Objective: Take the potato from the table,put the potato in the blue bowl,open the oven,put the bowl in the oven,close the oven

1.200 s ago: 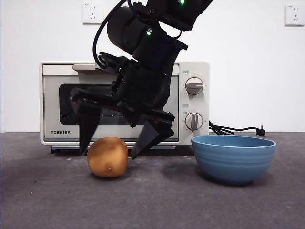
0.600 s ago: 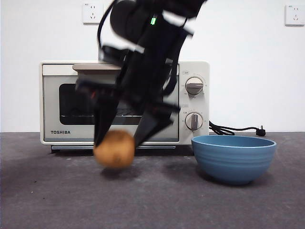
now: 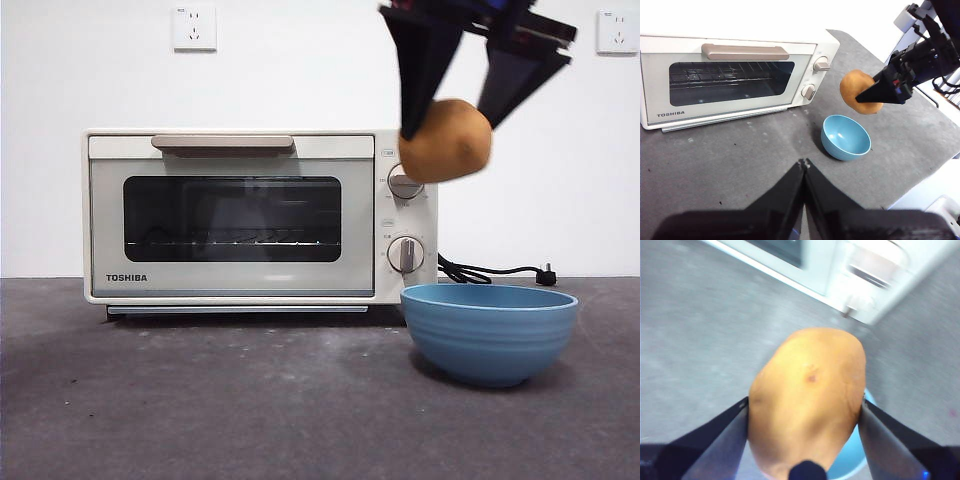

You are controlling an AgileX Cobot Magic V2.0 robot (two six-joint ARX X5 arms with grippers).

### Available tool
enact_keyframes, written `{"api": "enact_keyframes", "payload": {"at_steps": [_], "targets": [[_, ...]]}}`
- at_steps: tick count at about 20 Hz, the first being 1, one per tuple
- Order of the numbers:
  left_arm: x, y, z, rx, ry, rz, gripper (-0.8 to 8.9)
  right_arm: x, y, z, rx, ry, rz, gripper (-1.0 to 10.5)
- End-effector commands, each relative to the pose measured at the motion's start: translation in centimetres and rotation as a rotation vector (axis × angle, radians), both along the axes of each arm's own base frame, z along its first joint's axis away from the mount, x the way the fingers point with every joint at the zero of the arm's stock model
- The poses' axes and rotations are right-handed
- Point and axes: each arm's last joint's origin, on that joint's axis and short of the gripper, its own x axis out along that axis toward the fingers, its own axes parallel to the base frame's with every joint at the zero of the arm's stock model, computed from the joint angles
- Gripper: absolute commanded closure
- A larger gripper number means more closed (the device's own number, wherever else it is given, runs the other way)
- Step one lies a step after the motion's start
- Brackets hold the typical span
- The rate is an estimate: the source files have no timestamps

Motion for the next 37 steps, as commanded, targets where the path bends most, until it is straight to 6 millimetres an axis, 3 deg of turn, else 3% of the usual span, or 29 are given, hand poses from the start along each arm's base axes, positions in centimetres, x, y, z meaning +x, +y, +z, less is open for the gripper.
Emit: {"api": "enact_keyframes", "payload": {"at_steps": [1,10,16,21,26,31,35,37], "targets": [[-0.1,0.0,0.0,0.010,-0.011,-0.005,8.21,0.5,-0.7,-2.2,-0.025,0.031,-0.017,9.6],[-0.1,0.0,0.0,0.010,-0.011,-0.004,8.21,0.3,-1.6,-10.3,0.039,0.079,-0.041,9.6],[-0.1,0.0,0.0,0.010,-0.010,-0.005,8.21,0.4,-1.6,-12.0,0.025,0.099,-0.043,9.6],[-0.1,0.0,-0.1,0.010,0.003,-0.005,8.21,0.7,-1.4,-13.1,0.006,0.141,-0.051,7.7],[-0.1,0.0,-0.1,0.010,0.004,-0.004,8.21,0.7,-1.4,-13.2,0.010,0.144,-0.059,4.9],[0.0,0.0,0.0,0.010,-0.014,-0.004,8.21,0.3,-1.6,-11.7,0.044,0.095,-0.055,4.9],[0.8,0.0,0.6,0.008,-0.072,-0.003,8.21,-1.1,-2.5,-8.6,0.096,0.022,-0.051,4.9],[2.3,0.0,0.9,0.007,-0.079,-0.003,8.21,-2.3,-3.3,-6.5,0.135,-0.030,-0.051,4.9]]}}
